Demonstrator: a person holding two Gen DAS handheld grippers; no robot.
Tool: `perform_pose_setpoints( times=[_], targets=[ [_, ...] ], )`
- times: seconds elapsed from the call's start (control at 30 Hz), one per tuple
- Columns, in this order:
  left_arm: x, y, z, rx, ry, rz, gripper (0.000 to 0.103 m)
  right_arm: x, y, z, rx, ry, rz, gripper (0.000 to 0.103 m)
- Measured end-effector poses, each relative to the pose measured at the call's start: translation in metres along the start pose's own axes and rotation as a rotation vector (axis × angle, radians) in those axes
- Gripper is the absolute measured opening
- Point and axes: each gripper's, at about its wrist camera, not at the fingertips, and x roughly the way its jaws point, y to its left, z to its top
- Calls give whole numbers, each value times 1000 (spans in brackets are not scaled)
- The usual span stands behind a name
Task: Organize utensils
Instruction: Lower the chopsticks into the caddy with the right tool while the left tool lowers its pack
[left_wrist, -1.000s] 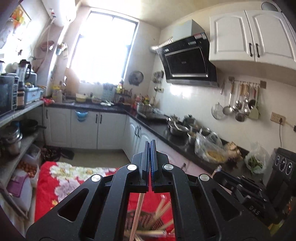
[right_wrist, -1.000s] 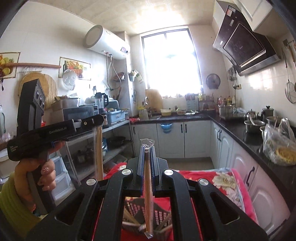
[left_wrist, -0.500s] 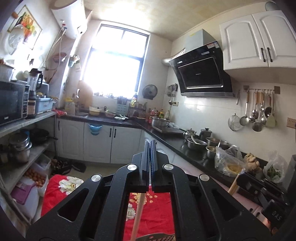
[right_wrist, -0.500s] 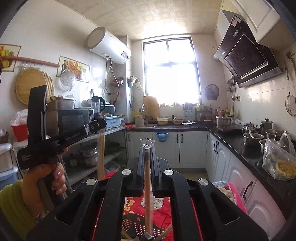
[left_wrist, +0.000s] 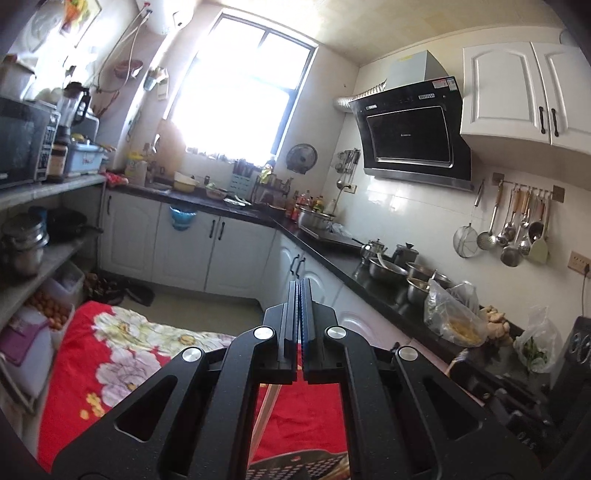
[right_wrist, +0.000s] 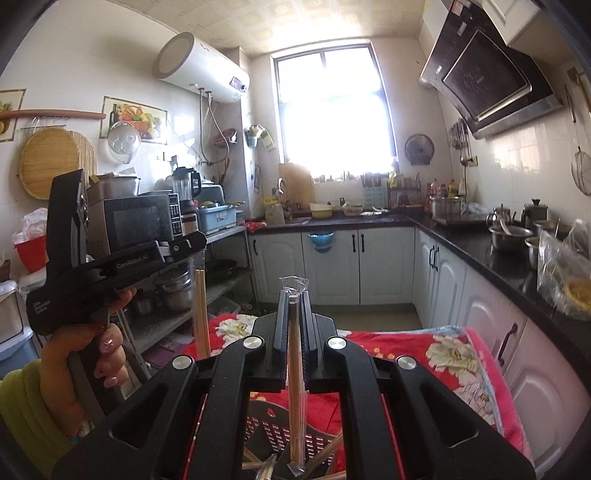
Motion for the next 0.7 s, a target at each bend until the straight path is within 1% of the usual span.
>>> perform_pose_setpoints(
  times=[0.1, 0.3, 0.47, 0.53, 0.7],
  targets=[
    [2, 1, -9, -14, 10, -21, 0, 3, -1, -8, 9, 9, 0, 6],
    [2, 2, -28, -21, 33, -35, 0, 5, -2, -23, 16, 9, 2, 6],
    [-5, 2, -46, -15, 18, -24, 0, 7, 0, -39, 4, 4, 11, 6],
    [-8, 3, -52, -14, 8, -36, 0, 6, 1, -46, -2, -2, 16, 6],
    [-9, 8, -66, -26, 29, -40, 0, 3, 0, -58, 1, 2, 18, 6]
  ],
)
